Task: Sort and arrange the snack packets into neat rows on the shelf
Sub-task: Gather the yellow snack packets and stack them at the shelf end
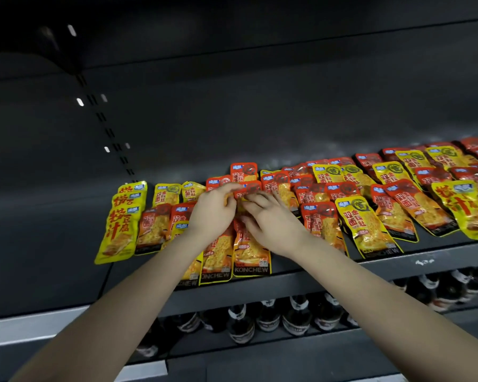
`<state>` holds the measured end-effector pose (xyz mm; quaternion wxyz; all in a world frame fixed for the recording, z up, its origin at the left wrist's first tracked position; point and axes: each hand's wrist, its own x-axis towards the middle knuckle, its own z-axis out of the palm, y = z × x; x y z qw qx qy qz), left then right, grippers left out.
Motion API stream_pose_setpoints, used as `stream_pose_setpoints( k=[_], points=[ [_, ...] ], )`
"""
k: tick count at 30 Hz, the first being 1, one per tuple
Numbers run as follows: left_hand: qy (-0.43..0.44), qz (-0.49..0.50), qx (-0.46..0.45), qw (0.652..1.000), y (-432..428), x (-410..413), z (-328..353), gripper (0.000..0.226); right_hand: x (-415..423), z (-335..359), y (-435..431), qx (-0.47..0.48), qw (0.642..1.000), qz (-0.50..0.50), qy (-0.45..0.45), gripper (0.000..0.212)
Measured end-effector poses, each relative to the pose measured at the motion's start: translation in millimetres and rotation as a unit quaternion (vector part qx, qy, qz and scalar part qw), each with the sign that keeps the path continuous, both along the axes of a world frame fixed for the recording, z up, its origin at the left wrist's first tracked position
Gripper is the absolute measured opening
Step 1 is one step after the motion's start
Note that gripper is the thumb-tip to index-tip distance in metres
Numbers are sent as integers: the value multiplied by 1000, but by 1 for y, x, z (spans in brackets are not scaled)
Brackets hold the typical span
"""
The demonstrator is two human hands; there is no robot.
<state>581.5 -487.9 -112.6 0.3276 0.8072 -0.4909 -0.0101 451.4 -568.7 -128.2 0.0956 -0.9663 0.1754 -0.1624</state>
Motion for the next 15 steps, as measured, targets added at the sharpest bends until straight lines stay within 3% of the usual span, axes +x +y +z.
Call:
stream_pose_setpoints(
  k=[10, 15],
  points=[
    [12, 66, 4, 998, 48, 26, 1, 38, 34, 1, 31, 14, 998, 54, 5, 42],
    [20, 93, 7, 995, 71, 34, 0, 36, 50, 1, 48, 21, 997, 76, 15, 52]
  ],
)
